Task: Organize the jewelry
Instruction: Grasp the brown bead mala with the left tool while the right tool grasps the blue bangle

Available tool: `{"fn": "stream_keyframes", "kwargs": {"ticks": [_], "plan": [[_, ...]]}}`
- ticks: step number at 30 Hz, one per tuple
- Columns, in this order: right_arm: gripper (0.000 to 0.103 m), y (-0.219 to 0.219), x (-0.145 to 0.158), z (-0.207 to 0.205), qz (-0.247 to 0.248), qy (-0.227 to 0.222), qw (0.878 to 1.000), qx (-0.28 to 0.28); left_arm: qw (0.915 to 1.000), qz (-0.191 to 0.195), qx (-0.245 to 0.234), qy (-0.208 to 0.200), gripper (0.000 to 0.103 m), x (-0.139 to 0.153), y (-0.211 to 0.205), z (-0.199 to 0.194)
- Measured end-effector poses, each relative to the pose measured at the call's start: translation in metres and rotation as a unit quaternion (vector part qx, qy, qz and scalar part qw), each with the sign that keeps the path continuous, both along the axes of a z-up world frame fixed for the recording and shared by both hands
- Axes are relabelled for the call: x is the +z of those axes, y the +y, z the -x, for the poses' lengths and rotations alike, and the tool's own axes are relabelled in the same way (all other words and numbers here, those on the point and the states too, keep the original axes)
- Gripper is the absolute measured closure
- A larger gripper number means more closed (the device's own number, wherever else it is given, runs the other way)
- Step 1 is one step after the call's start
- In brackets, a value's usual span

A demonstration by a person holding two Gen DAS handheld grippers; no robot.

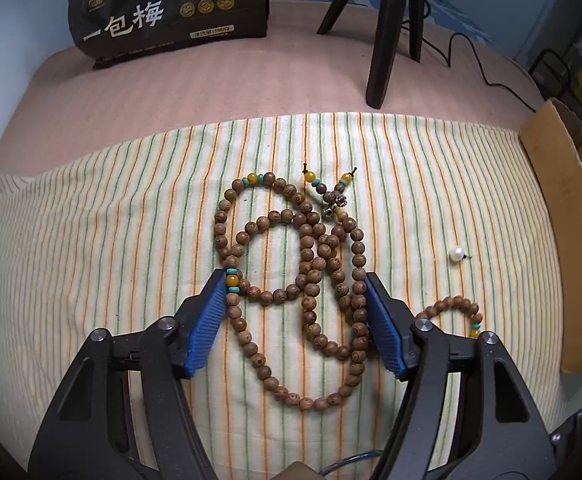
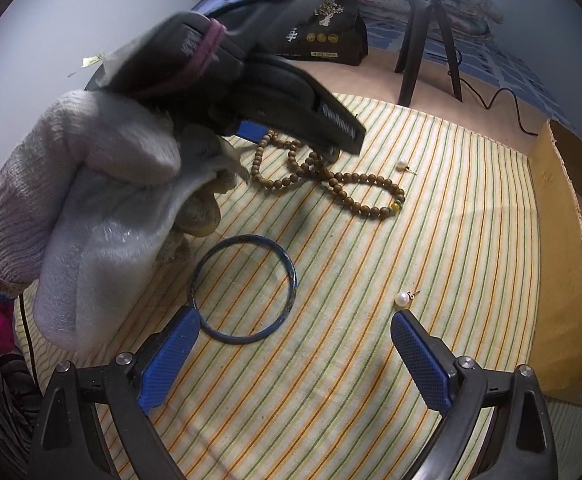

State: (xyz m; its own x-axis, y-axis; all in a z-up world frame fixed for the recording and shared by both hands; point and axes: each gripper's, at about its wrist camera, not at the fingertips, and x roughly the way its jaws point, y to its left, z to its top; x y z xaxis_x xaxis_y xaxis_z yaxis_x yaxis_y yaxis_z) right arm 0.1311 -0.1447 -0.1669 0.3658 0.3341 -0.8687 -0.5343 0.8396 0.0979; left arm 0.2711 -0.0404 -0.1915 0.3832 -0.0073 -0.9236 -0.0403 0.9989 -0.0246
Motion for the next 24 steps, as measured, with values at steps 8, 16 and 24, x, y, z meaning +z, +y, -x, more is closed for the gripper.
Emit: {"fn": "stream_keyframes", "kwargs": {"ticks": [8, 16, 24], "plan": [[0.005, 0.022, -0.005, 0.002, 0.021, -0.006, 0.999, 0.028, 0.9999, -0.004, -0.011, -0.006, 0.074, -0.003, 0.011, 0.002], [0.008, 0.048, -0.013, 0.002, 0.064, -0.028, 0.996, 0.051, 0.9999, 0.009, -0.004, -0.007, 0.090, 0.000, 0.035, 0.010], [0.030, 0.055, -0.017, -0.002, 0.064, -0.008, 0.996, 0.060, 0.9994, 0.028, 0.019, -0.004, 0.091, 0.005, 0.060, 0.020]]}}
